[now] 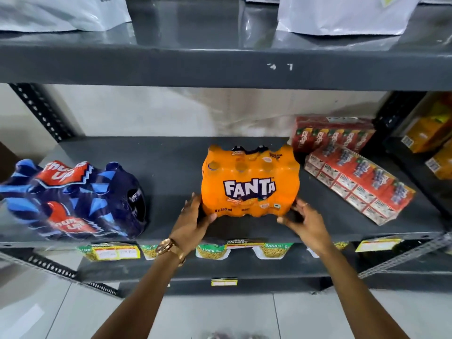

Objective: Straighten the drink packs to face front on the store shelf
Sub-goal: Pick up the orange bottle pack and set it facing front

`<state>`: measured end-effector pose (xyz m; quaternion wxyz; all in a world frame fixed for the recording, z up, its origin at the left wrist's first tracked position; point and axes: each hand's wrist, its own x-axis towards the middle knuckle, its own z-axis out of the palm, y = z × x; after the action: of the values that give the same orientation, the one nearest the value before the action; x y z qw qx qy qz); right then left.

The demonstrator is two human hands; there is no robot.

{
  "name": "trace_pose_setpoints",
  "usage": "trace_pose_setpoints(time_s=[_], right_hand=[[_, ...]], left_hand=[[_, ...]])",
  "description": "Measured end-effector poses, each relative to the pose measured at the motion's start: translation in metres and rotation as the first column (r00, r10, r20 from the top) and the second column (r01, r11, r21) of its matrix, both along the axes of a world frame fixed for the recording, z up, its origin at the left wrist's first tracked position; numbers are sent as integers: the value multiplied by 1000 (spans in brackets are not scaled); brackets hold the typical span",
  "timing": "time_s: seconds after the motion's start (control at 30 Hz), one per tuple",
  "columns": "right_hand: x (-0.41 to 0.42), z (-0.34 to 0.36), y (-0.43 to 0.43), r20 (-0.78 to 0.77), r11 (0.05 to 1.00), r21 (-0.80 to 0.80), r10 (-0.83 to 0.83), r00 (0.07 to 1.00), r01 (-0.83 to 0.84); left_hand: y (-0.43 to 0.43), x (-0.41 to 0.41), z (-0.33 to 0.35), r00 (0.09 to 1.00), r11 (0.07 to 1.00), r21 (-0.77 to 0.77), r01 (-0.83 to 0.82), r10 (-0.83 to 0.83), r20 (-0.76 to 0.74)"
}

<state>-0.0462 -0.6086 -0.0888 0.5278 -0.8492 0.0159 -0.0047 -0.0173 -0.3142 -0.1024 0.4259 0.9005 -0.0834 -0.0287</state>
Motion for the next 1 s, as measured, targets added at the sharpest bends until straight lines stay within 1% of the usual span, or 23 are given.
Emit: trace_pose_setpoints(time_s=[0.07, 0.13, 0.23, 0.3, 0.37, 0.43, 0.53, 0.73, 0.87, 0.93, 1.0], right_hand=[[-22, -3, 1, -29, 998, -58, -11, 1000, 9], [-35, -10, 5, 16, 994, -101, -49, 999, 51], [-43, -19, 13, 81, 984, -124, -117, 990, 127], [-43, -23, 16, 98, 982, -113, -137, 986, 148], [-42, -22, 17, 117, 981, -126, -134, 984, 149], [-41, -22, 18, 133, 983, -138, -105, 986, 123], [-39, -24, 22, 133, 986, -120, -104, 986, 120], [-40, -29, 22, 191, 981, -139, -107, 976, 135], [-39, -33, 20, 207, 972, -185, -109, 972, 148], [-40, -36, 20, 213, 971, -182, -114, 970, 154], [-40, -32, 20, 197, 980, -168, -74, 978, 108]], left_hand=[[13, -15, -8, 997, 995, 79, 58, -53, -62], [21, -28, -18, 998, 991, 132, 27, -19, -58], [22, -40, -27, 998, 996, 86, -21, 15, 65], [22, -43, -31, 996, 998, 46, -34, 31, 79], [22, -43, -35, 997, 1000, 25, -18, 16, 79], [20, -41, -39, 991, 999, 12, -38, 37, 131], [19, -38, -43, 978, 999, -3, -44, 44, 202], [22, -34, -54, 973, 999, -5, -44, 44, 225], [20, -36, -51, 963, 998, 37, -46, 34, 268], [21, -37, -53, 968, 996, 75, -51, 31, 248], [20, -40, -52, 979, 994, 90, -66, 47, 197]])
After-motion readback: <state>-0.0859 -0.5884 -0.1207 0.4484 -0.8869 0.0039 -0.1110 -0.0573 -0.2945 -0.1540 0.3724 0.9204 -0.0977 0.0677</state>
